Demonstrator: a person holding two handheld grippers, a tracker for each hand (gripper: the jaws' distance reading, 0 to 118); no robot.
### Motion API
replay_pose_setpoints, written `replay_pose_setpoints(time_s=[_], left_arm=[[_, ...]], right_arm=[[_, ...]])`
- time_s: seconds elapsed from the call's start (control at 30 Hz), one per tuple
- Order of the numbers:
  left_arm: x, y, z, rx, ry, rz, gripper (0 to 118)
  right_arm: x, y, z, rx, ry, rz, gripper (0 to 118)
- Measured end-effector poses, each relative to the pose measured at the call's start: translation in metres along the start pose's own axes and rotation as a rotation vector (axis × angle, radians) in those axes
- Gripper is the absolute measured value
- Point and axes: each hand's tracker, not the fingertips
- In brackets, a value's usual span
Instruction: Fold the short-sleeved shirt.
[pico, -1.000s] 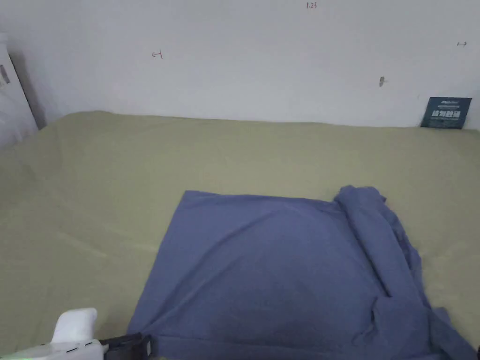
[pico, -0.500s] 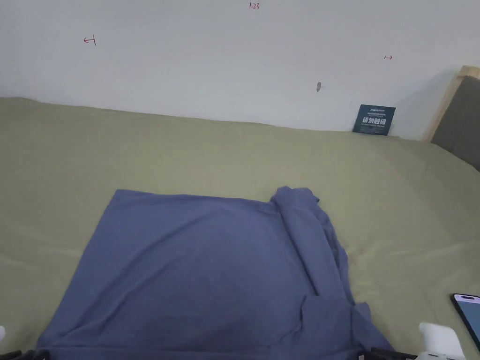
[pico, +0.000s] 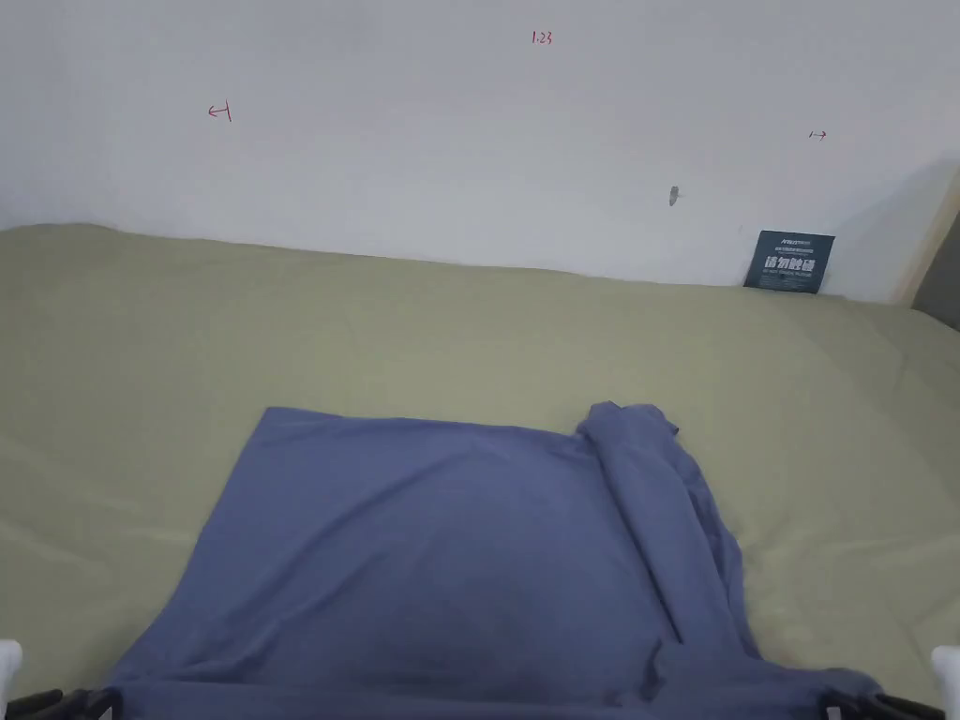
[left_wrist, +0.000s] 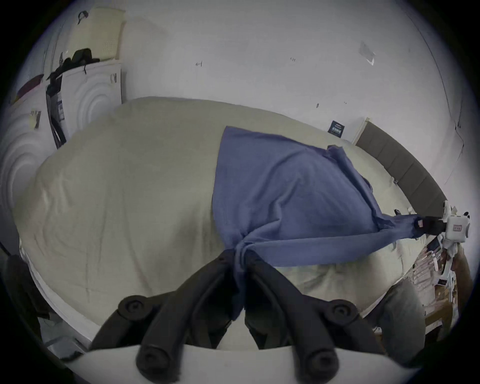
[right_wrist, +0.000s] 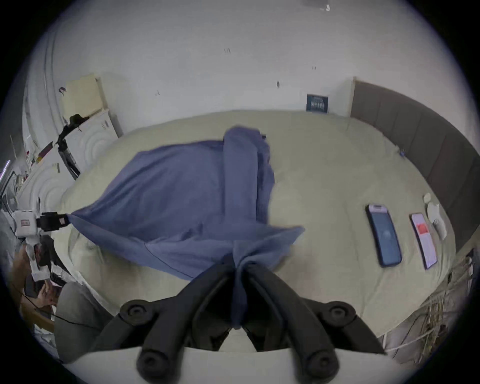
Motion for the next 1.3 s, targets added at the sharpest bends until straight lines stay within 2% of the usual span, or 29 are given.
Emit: replay_pose_setpoints(time_s=[0.1,0.23,0.5,0.53,0.57,0.6,0.63,0.67,0.7,0.77,0.93,0.97,1.0,1.03,1.07,1.17,1.3], left_arm=[[-0.002,0.03,-0.006,0.0,-0.008,-0.009,8],[-0.004,0.078,-0.037,-0.097,-0.003,-0.058,8],[-0.02,0.139,-0.132,-0.212,0.047,-0.079,10],[-0.022,0.141,-0.14,-0.19,0.062,-0.071,27],[-0.018,0.142,-0.141,-0.179,0.065,-0.058,59],[-0.021,0.143,-0.147,-0.166,0.099,-0.039,87],[-0.025,0.142,-0.152,-0.171,0.132,-0.005,97],[-0.029,0.141,-0.153,-0.172,0.131,0.021,96],[-0.034,0.143,-0.148,-0.143,0.12,0.049,96],[-0.039,0.14,-0.136,-0.116,0.093,0.101,96],[-0.031,0.117,-0.091,-0.005,0.132,0.028,90],[-0.03,0.109,-0.08,0.0,0.124,0.028,80],[-0.027,0.102,-0.071,0.012,0.125,0.029,56],[-0.022,0.095,-0.065,0.028,0.127,0.044,0],[-0.019,0.088,-0.058,0.053,0.169,0.044,0],[-0.014,0.066,-0.054,0.008,0.11,0.028,0],[0.001,0.044,-0.057,-0.049,0.143,-0.036,0]], right_arm=[[0.007,0.026,-0.008,0.014,0.007,-0.005,3],[0.013,0.07,-0.047,-0.03,0.004,0.075,3],[0.02,0.128,-0.144,-0.079,-0.023,0.154,4],[0.025,0.126,-0.156,-0.073,-0.037,0.14,12],[0.027,0.127,-0.164,-0.065,-0.039,0.131,33],[0.029,0.127,-0.171,-0.061,-0.032,0.111,63],[0.031,0.126,-0.176,-0.063,-0.042,0.082,92],[0.037,0.124,-0.182,-0.066,-0.053,0.052,91],[0.041,0.119,-0.178,-0.039,-0.052,0.004,84],[0.048,0.108,-0.165,0.016,-0.015,-0.066,83],[0.042,0.081,-0.11,0.078,-0.009,-0.068,74],[0.041,0.075,-0.101,0.079,-0.006,-0.066,65],[0.039,0.069,-0.093,0.079,-0.003,-0.064,50],[0.037,0.063,-0.086,0.073,-0.003,-0.058,14],[0.033,0.058,-0.08,0.077,-0.035,-0.026,0],[0.028,0.043,-0.066,0.041,-0.031,-0.04,0],[0.019,0.032,-0.058,0.021,-0.026,-0.036,0]])
